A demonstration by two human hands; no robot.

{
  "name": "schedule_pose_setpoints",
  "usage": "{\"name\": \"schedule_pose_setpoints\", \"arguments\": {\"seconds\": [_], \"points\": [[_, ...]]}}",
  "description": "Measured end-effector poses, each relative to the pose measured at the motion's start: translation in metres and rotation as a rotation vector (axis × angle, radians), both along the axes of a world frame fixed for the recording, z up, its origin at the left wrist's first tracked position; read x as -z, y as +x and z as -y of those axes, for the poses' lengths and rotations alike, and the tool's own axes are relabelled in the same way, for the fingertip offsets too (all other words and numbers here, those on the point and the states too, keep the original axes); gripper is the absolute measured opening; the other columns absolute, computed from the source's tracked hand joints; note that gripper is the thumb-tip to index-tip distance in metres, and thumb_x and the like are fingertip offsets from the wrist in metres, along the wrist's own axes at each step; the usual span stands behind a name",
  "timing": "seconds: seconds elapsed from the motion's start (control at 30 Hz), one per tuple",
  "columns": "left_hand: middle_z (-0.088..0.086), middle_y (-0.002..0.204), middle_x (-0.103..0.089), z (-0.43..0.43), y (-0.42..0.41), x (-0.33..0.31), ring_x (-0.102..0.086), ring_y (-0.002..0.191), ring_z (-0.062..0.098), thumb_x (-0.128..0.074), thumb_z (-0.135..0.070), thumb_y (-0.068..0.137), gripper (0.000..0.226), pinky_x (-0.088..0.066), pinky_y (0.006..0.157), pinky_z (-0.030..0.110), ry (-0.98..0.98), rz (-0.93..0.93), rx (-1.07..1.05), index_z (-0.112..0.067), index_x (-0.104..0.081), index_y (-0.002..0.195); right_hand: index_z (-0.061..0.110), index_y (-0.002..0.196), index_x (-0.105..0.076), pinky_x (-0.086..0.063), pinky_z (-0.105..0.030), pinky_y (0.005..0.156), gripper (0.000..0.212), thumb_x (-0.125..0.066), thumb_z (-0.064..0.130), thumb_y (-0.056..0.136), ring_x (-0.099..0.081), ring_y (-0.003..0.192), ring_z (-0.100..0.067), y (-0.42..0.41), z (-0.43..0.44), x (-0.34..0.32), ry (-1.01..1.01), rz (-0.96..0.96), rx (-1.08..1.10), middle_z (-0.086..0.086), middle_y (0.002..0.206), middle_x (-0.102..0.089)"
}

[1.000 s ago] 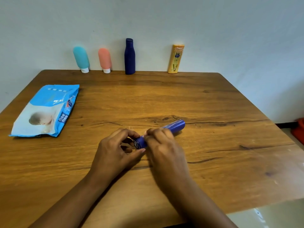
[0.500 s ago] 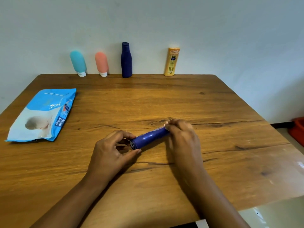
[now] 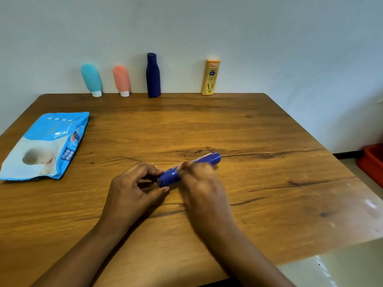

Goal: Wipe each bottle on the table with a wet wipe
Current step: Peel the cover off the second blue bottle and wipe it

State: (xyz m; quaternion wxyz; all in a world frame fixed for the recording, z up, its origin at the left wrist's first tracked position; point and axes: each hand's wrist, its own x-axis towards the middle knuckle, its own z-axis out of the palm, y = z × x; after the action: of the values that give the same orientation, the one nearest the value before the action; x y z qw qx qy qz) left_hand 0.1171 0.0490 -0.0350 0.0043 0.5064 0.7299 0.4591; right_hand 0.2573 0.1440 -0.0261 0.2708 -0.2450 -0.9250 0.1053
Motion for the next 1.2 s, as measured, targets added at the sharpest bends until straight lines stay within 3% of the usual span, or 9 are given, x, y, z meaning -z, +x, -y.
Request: {"name": "schedule_pose_setpoints", "arguments": {"seconds": [0.1,0.23,0.4,0.5,0.7,0.83,0.93,1.03,1.2], "points": [[-0.013,0.093,-0.063,0.000,0.000,0.000,-0.059,0.093,0.001,-0.089,-0.022,0.059,0.040,-0.046,0.078,0.008,-0.005,-0.004,0.001,-0.020,-0.067,0.092,0.011,0.116,-0.062,-0.051,-0.021,0.079,0.034,-0.067,0.011,0.083,-0.055,0.100,-0.013,0.005,-0.006,0.004,-0.014,-0.004,-0.030,-0.004,0.116,-0.061],[-0.013,0.096,-0.062,0.000,-0.001,0.001,-0.057,0.097,-0.002,-0.086,-0.011,0.059,0.041,-0.045,0.081,0.007,-0.003,-0.035,0.024,-0.019,-0.066,0.094,0.016,0.120,-0.060,-0.045,-0.026,0.094,0.030,-0.054,0.013,0.091,-0.047,0.107,-0.007,0.022,-0.063,-0.004,-0.184,-0.119,0.245,0.003,0.118,-0.057],[-0.014,0.095,-0.061,0.000,-0.001,0.000,-0.056,0.096,-0.002,-0.087,-0.010,0.058,0.040,-0.044,0.080,0.006,-0.006,-0.039,0.008,-0.016,-0.067,0.092,0.012,0.117,-0.063,-0.042,-0.016,0.088,0.030,-0.061,0.012,0.087,-0.051,0.102,-0.009,0.009,-0.024,0.000,-0.064,-0.055,0.115,-0.002,0.116,-0.060],[-0.016,0.094,-0.060,0.000,0.000,-0.001,-0.056,0.097,-0.002,-0.087,-0.009,0.057,0.041,-0.042,0.080,0.003,-0.014,-0.041,0.011,-0.018,-0.066,0.091,0.010,0.114,-0.064,-0.048,-0.020,0.078,0.033,-0.069,0.012,0.082,-0.056,0.098,-0.014,0.006,-0.005,0.006,-0.020,-0.012,0.027,-0.005,0.114,-0.063],[-0.014,0.095,-0.062,-0.001,0.001,0.001,-0.058,0.096,0.000,-0.087,-0.012,0.059,0.042,-0.047,0.081,0.010,0.001,-0.038,0.016,-0.020,-0.066,0.093,0.014,0.115,-0.064,-0.048,-0.027,0.088,0.027,-0.057,0.013,0.089,-0.049,0.100,-0.008,0.022,-0.060,-0.003,-0.135,-0.094,0.215,0.002,0.112,-0.059],[-0.014,0.092,-0.062,-0.002,0.001,0.000,-0.059,0.090,-0.001,-0.084,-0.028,0.061,0.035,-0.044,0.076,0.005,0.020,-0.008,0.016,-0.017,-0.068,0.090,0.013,0.101,-0.068,-0.048,-0.018,0.069,0.024,-0.072,0.012,0.078,-0.056,0.087,-0.012,0.000,0.004,-0.002,-0.001,-0.045,0.031,-0.001,0.102,-0.064],[-0.013,0.091,-0.062,-0.002,0.000,0.002,-0.060,0.087,-0.001,-0.075,-0.038,0.064,0.033,-0.045,0.074,0.006,0.026,0.009,0.015,-0.019,-0.067,0.089,0.013,0.103,-0.067,-0.049,-0.018,0.057,0.027,-0.073,0.014,0.078,-0.054,0.084,-0.013,-0.006,0.022,0.005,0.035,0.003,-0.081,-0.002,0.104,-0.063],[-0.012,0.092,-0.063,-0.001,-0.002,0.003,-0.058,0.092,0.000,-0.088,-0.017,0.059,0.038,-0.045,0.077,0.006,0.005,0.002,-0.021,-0.016,-0.068,0.091,0.011,0.108,-0.066,-0.051,-0.023,0.069,0.022,-0.065,0.012,0.086,-0.056,0.088,-0.015,0.008,-0.018,0.007,0.005,-0.041,0.053,-0.003,0.106,-0.064],[-0.019,0.096,-0.056,-0.003,-0.003,0.003,-0.053,0.096,-0.004,-0.085,-0.008,0.061,0.042,-0.046,0.074,0.009,-0.058,-0.042,-0.011,-0.024,-0.062,0.092,0.013,0.102,-0.070,-0.043,-0.023,0.078,0.018,-0.060,0.012,0.088,-0.057,0.090,-0.015,0.036,-0.083,0.009,-0.122,-0.093,0.302,-0.002,0.099,-0.066]]}}
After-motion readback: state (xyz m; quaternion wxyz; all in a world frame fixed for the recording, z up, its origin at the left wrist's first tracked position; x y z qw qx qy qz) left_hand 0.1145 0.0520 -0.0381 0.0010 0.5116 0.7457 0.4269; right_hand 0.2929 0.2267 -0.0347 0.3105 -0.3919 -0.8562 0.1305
